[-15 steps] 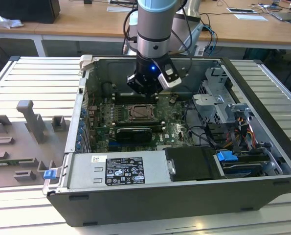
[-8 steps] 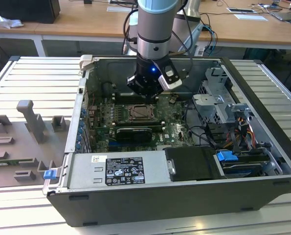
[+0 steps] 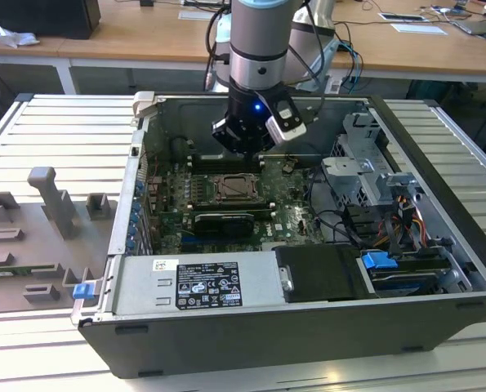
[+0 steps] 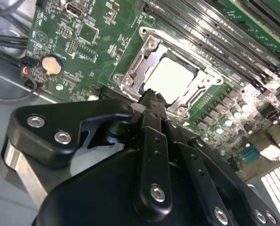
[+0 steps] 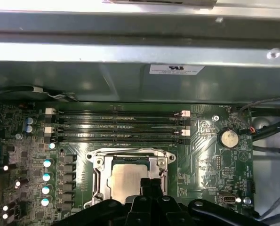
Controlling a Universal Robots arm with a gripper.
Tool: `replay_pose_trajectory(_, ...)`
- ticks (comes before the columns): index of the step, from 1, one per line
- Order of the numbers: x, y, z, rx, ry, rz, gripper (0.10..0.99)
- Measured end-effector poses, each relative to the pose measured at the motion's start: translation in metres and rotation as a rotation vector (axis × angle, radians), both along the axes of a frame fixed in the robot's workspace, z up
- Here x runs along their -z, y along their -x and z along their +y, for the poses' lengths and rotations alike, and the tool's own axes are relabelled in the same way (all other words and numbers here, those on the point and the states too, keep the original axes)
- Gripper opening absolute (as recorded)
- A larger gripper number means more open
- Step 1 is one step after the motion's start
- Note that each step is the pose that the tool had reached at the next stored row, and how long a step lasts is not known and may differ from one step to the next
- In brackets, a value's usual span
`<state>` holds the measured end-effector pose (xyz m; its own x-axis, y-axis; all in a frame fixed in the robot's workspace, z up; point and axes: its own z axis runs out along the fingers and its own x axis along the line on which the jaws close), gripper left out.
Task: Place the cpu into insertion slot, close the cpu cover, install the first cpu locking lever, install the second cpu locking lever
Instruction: 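Install the second cpu locking lever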
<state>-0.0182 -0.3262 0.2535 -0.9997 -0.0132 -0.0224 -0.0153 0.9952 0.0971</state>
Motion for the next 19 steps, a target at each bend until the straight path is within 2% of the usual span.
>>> replay_pose_trajectory(4,-0.0007,0.0001,-0.0052,0.0,0.0,-0.0001,0.106)
replay_pose_trajectory(10,-0.0006,0.0002,-0.0231,0.0,0.0,-0.0001,0.106)
replay_pose_trajectory(14,-0.0003,0.0002,-0.0289,0.0,0.0,0.0,0.106)
replay_pose_trajectory(19,-0.0001,0.0003,-0.0322,0.0,0.0,-0.0001,0.106)
